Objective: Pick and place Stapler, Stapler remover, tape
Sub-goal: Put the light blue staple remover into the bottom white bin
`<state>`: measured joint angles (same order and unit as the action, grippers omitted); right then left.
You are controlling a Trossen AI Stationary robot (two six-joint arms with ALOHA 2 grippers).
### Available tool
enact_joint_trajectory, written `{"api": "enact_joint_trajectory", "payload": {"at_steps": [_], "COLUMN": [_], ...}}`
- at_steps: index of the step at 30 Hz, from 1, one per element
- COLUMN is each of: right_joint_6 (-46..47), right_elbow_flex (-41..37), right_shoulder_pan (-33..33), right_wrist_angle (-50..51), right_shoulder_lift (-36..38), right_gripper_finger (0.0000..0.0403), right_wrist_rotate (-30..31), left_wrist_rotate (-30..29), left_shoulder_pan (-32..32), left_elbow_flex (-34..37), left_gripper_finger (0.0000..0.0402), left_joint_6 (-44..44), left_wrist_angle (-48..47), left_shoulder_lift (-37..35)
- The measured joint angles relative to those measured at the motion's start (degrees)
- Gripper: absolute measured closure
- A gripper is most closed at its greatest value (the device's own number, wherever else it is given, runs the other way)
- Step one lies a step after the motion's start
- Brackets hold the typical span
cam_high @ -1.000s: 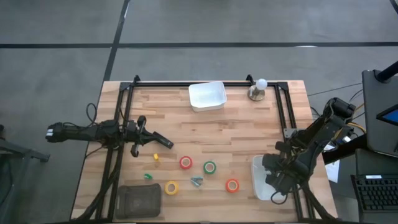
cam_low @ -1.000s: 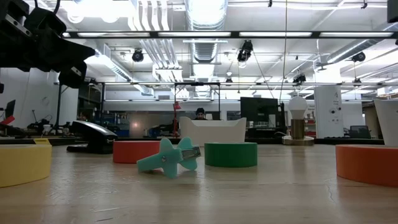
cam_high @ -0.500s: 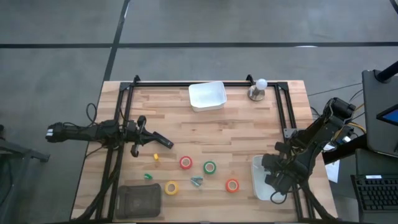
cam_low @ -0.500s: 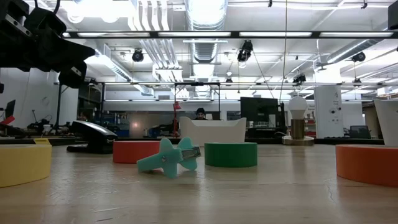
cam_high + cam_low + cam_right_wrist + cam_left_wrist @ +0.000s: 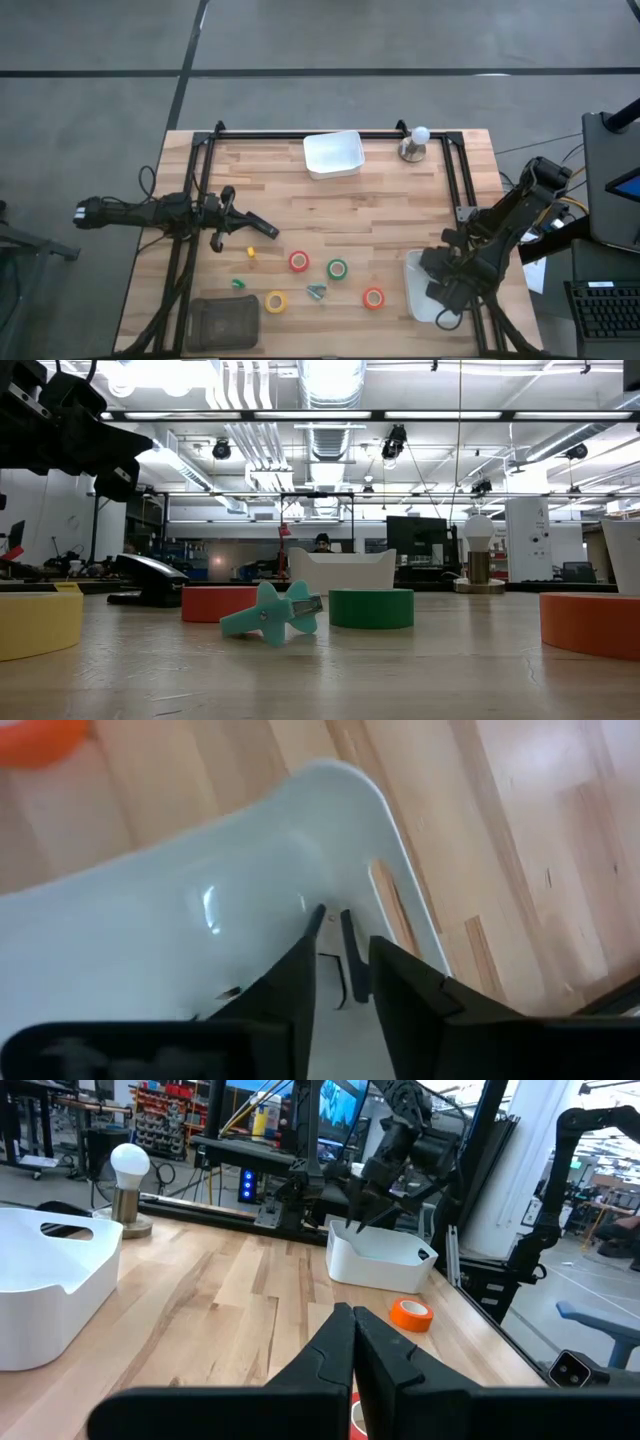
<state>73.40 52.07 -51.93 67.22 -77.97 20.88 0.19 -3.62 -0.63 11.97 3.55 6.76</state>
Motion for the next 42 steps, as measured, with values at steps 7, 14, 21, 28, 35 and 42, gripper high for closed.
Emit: {"api": "enact_joint_trajectory", "payload": {"at_steps": [7,14,21,28,35,42], "right_joint_6": [-2.8,-8.8,-19.6,-31.9,-34.2,-37.0], "right_elbow_flex": [6.8,10.1,9.8,9.6,9.6,9.7], "right_shoulder_pan": [0.1,0.6,5.2,11.1,17.8,23.6], "right_wrist_angle": [2.7,-1.6,-15.2,-32.1,-42.3,-54.6], "right_shoulder_lift": [0.0,-0.9,-3.1,-5.1,-9.4,-17.0], "right_gripper_finger": [0.0298,0.0305,0.0298,0.0307,0.0321,0.0299], "right_wrist_rotate": [6.2,13.2,13.9,16.6,12.3,3.7], "left_wrist_rotate": [0.0,0.0,0.0,0.0,0.0,0.0], "left_shoulder_pan": [0.0,0.0,0.0,0.0,0.0,0.0], "left_elbow_flex": [0.0,0.0,0.0,0.0,0.0,0.0], "left_gripper_finger": [0.0394,0.0394,0.0394,0.0394,0.0394,0.0394], "left_joint_6": [0.0,0.0,0.0,0.0,0.0,0.0], "left_wrist_angle": [0.0,0.0,0.0,0.0,0.0,-0.1], "left_shoulder_lift": [0.0,0.0,0.0,0.0,0.0,0.0]}}
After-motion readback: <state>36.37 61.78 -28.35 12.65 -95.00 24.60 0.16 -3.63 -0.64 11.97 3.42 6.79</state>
